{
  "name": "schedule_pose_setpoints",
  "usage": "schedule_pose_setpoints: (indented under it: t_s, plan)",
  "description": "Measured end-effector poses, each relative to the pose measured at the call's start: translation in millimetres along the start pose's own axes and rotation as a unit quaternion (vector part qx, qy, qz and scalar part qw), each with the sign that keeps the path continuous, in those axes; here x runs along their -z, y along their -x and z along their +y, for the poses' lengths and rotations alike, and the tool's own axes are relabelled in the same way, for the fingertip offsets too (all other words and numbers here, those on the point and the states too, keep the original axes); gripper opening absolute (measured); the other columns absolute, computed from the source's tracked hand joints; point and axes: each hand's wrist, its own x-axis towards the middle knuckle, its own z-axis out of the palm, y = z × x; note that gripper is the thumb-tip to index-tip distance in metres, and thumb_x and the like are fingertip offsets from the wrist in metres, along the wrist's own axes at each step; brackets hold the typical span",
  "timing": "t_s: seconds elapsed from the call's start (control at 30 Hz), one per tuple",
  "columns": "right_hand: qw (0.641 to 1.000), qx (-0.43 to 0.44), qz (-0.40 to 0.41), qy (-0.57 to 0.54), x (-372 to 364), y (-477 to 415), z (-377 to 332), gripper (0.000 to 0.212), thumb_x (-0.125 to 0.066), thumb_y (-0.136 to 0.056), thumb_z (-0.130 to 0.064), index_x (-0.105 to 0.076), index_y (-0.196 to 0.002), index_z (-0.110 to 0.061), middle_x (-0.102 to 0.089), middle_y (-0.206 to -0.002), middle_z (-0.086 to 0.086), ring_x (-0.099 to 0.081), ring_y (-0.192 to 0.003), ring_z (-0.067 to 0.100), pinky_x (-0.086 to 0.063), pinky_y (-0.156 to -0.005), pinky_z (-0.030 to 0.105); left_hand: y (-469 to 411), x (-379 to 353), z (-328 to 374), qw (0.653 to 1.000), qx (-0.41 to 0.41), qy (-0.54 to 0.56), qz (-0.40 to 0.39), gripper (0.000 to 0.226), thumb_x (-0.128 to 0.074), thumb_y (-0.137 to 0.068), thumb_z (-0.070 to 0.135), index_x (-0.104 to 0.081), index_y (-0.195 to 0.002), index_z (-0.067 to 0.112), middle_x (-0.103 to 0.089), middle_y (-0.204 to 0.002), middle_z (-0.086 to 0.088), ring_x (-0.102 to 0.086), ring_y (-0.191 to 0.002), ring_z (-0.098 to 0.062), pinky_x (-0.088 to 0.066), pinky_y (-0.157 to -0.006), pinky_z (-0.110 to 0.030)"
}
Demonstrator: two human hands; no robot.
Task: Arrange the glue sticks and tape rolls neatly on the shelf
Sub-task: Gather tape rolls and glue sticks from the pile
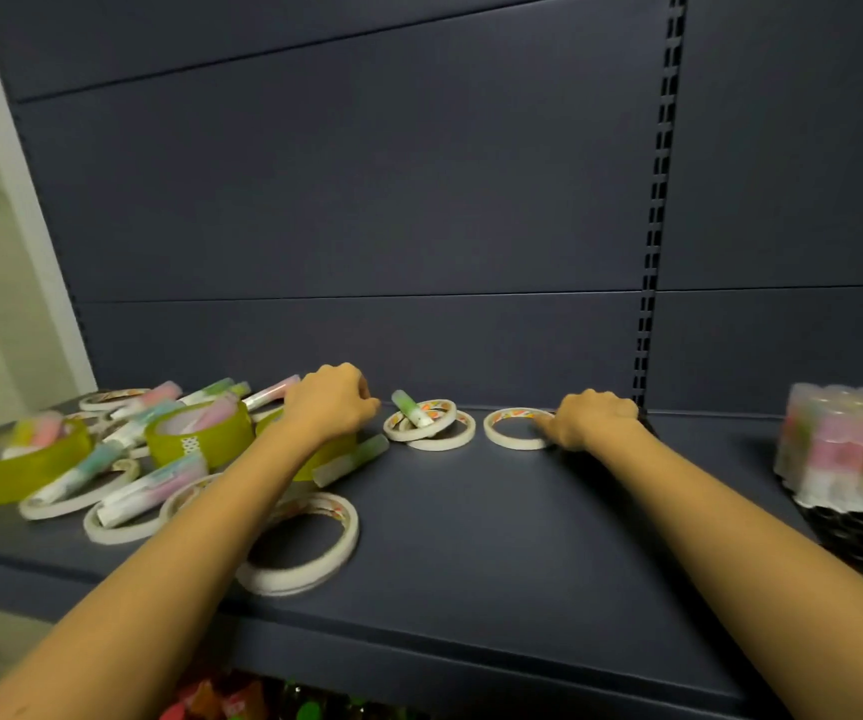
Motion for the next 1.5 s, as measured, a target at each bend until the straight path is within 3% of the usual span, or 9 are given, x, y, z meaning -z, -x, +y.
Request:
schedule_pose_setpoints:
  t_s: [0.2,0.33,0.47,0.6,0.7,0.9,1.1,1.27,1.5]
  plan:
    - [1.000,-0.013,0.010,0.013,2.4,-8.0,-3.8,0.041,-0.038,-0.096,-0.044,-0.059,-0.115,-0.015,-0.060,-0.114,0.004,-0.057,-0.105,0.024,-0.034,-0.078,0.030,-40.4,-12.2,-5.5,0.997,-0.018,-0.049,-0.063,0.032,-0.052,-0.090,0.038,-0.063,-0.101,0.011,-0.061,-0.094,-0.006,-0.057,-0.085,-0.024,-0.047,-0.075,-0.034]
    - [0.996,-0.007,0.082,0.015,7.5,-1.3,1.8,0.037,-0.037,-0.095,-0.047,-0.056,-0.090,-0.015,-0.054,-0.086,0.004,-0.051,-0.081,0.024,-0.036,-0.070,0.030,-64.2,-28.7,0.3,0.985,-0.010,-0.083,-0.150,0.041,-0.047,-0.093,0.044,-0.058,-0.113,0.011,-0.060,-0.109,-0.008,-0.057,-0.101,-0.024,-0.047,-0.090,-0.035]
    - [0.994,-0.019,0.111,0.006,12.0,7.4,10.3,0.036,-0.038,-0.095,-0.044,-0.050,-0.079,-0.014,-0.044,-0.066,0.000,-0.050,-0.074,0.022,-0.036,-0.066,0.030,-78.6,-35.1,3.2,0.973,-0.023,-0.127,-0.194,0.027,-0.052,-0.088,0.045,-0.056,-0.094,0.018,-0.059,-0.113,-0.004,-0.055,-0.107,-0.023,-0.042,-0.092,-0.034]
    - [0.993,-0.037,0.116,0.003,11.5,15.2,17.4,0.036,-0.039,-0.094,-0.045,-0.052,-0.082,-0.014,-0.051,-0.079,0.003,-0.050,-0.077,0.023,-0.036,-0.068,0.029,-85.2,-39.5,6.2,0.964,-0.058,-0.158,-0.207,0.023,-0.050,-0.088,0.041,-0.052,-0.076,0.021,-0.058,-0.101,0.000,-0.052,-0.102,-0.019,-0.027,-0.096,-0.034]
    - [0.992,-0.045,0.117,0.002,9.4,20.4,18.7,0.037,-0.040,-0.094,-0.046,-0.053,-0.080,-0.014,-0.049,-0.072,0.001,-0.050,-0.075,0.023,-0.037,-0.067,0.029,-84.7,-43.2,6.8,0.963,-0.070,-0.146,-0.218,0.022,-0.048,-0.088,0.035,-0.048,-0.069,0.023,-0.054,-0.087,0.002,-0.051,-0.096,-0.019,-0.024,-0.096,-0.035]
    - [0.990,-0.041,0.138,-0.009,12.7,34.0,19.0,0.036,-0.040,-0.094,-0.044,-0.057,-0.081,-0.015,-0.053,-0.077,0.004,-0.051,-0.073,0.024,-0.037,-0.066,0.029,-89.8,-38.0,-2.4,0.985,-0.053,-0.109,-0.125,0.032,-0.044,-0.094,0.033,-0.046,-0.065,0.020,-0.048,-0.067,0.002,-0.048,-0.082,-0.018,-0.026,-0.096,-0.035]
    - [0.987,-0.032,0.156,-0.016,17.9,51.0,28.8,0.034,-0.041,-0.093,-0.042,-0.055,-0.078,-0.015,-0.045,-0.065,0.000,-0.050,-0.071,0.023,-0.036,-0.064,0.029,-88.0,-24.4,-7.9,0.988,-0.038,-0.143,0.033,0.034,-0.044,-0.093,0.040,-0.049,-0.069,0.016,-0.066,-0.097,-0.007,-0.055,-0.098,-0.024,-0.029,-0.092,-0.034]
    - [0.983,-0.031,0.182,-0.024,28.8,68.2,49.8,0.035,-0.041,-0.093,-0.044,-0.054,-0.077,-0.015,-0.049,-0.074,0.003,-0.048,-0.071,0.026,-0.034,-0.064,0.029,-89.7,-1.2,5.2,0.994,-0.016,-0.100,0.029,0.041,-0.047,-0.093,0.041,-0.048,-0.061,0.016,-0.050,-0.064,-0.002,-0.048,-0.079,-0.022,-0.028,-0.093,-0.036]
    - [0.979,-0.037,0.201,-0.024,47.2,108.8,113.5,0.036,-0.042,-0.093,-0.045,-0.058,-0.081,-0.015,-0.050,-0.077,0.005,-0.049,-0.075,0.027,-0.036,-0.065,0.031,-55.8,24.6,75.0,0.994,-0.072,-0.074,-0.025,0.041,-0.051,-0.089,0.042,-0.047,-0.059,0.015,-0.048,-0.062,-0.001,-0.044,-0.066,-0.018,-0.023,-0.080,-0.034]
